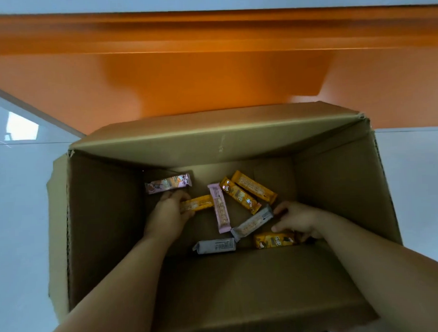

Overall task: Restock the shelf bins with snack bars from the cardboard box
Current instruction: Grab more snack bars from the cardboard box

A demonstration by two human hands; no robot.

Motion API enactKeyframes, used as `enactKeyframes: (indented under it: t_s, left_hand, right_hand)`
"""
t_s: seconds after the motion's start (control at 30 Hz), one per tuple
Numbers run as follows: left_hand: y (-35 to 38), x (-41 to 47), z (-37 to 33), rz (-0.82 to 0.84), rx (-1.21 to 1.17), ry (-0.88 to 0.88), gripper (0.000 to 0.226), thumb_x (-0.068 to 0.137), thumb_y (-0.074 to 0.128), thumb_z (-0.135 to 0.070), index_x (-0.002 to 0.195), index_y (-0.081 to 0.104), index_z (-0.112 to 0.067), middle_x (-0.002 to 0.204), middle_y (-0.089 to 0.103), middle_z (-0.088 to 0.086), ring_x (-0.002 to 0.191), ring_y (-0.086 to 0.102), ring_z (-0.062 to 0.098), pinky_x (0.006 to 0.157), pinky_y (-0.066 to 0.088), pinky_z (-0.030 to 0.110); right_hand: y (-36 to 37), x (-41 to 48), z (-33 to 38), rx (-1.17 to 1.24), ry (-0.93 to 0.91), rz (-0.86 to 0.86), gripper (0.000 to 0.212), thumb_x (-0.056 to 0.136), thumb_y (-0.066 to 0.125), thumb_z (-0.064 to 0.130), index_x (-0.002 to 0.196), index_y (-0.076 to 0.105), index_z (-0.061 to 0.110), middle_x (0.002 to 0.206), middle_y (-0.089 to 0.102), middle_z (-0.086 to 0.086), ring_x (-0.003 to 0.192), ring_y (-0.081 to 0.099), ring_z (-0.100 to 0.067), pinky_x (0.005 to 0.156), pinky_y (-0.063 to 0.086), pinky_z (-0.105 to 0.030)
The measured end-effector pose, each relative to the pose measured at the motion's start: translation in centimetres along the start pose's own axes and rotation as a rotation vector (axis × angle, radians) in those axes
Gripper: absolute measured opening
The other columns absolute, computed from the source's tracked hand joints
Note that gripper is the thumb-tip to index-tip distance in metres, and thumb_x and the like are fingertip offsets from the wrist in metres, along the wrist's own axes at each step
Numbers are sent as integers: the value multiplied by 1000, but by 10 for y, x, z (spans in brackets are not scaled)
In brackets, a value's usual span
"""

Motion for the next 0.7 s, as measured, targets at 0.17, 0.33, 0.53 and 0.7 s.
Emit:
enactKeyframes:
  t_s: [0.17,0.33,0.53,0.7]
  left_hand:
    - [-1,-3,-7,-28,-42,22,36,85,69,-22,120,58,-22,127,52,3,110,52,19,84,42,28]
    - [-7,-3,-21,-54,-68,43,34,87,68,-24,119,58,-24,125,51,1,110,51,18,83,41,27]
    - [-1,-7,-33,42,-211,0,30,84,70,-35,111,60,-27,106,58,-6,95,55,11,77,51,31]
    - [12,0,-59,133,-344,-86,32,88,64,-38,114,58,-20,106,61,-1,82,56,7,63,48,20]
  right_hand:
    - [-3,5,-2,-263,-83,10,66,82,72,15,137,37,20,137,43,-7,120,48,-22,93,47,-31]
    - [3,6,-2,-404,-95,60,73,79,75,18,139,33,16,137,44,-7,122,47,-22,96,45,-30]
    - [1,-4,6,-572,-83,142,56,84,70,23,135,49,13,136,51,-4,121,50,-17,93,43,-26]
    - [-28,-15,33,-379,-214,-85,45,79,75,25,120,58,17,110,55,0,99,53,-13,82,45,-27]
Point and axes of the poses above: each hand's wrist, its own x-axis towards the middle knuckle, its own y-axis out of the palm, z = x × y, the point moved 3 cm from there along x, towards the middle knuckle
